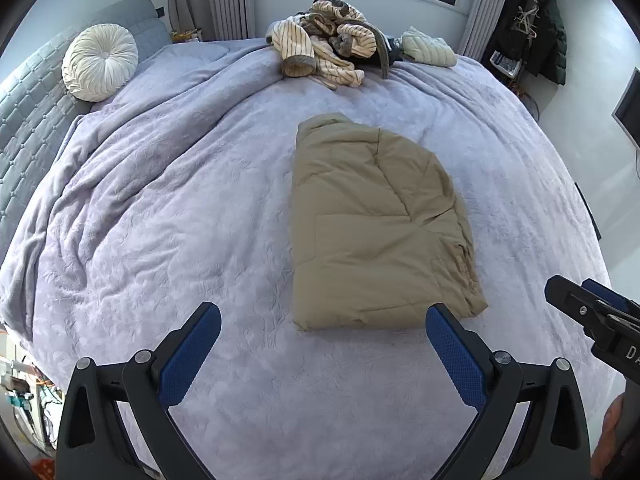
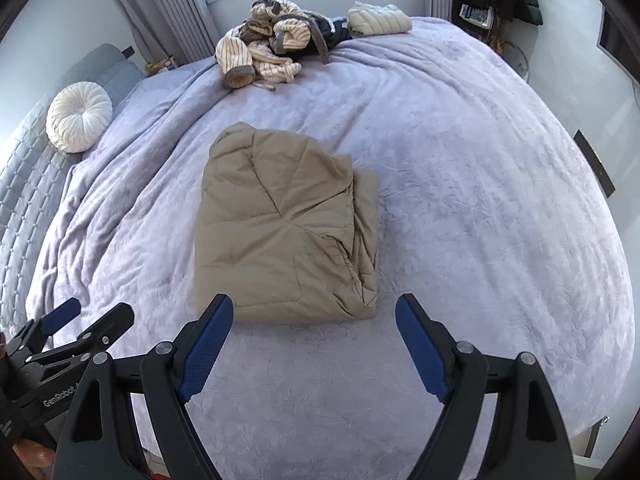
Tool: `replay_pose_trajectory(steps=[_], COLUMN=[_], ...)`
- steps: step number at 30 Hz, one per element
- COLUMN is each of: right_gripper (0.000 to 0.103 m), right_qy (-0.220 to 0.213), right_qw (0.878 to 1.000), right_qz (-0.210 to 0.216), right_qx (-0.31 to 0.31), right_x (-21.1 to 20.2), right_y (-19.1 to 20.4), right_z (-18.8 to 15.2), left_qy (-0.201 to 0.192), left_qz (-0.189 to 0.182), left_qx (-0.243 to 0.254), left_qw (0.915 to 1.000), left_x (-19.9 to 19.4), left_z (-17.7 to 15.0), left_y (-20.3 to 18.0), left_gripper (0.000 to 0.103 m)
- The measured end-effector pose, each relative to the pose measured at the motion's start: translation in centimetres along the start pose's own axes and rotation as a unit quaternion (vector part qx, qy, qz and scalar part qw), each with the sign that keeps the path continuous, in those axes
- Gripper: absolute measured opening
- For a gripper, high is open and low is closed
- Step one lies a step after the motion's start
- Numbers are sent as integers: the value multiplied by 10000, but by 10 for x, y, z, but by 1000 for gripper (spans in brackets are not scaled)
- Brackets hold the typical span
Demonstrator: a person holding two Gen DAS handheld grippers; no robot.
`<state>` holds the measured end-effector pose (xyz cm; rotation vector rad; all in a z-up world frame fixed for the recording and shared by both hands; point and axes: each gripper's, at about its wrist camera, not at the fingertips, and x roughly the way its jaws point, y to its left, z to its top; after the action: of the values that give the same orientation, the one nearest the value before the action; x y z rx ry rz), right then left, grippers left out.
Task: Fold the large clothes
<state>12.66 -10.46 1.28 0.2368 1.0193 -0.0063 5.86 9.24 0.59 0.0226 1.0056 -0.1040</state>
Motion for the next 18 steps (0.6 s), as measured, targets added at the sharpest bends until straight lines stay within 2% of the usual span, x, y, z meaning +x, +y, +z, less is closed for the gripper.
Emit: replay_pose_trajectory(steps=[18], right_gripper=[86], right_qy=[-86], right_qw=[9998], right_qz=[-123], right_qx=[-146], right_x=[-10], right_y=[12], right_z=[-6], left_qy=[-71], left_qz=[91], left_qx=[-2], left_qw=[9999], left_x=[-12], left_z=[-8], left_y=[-4], left_gripper=[103])
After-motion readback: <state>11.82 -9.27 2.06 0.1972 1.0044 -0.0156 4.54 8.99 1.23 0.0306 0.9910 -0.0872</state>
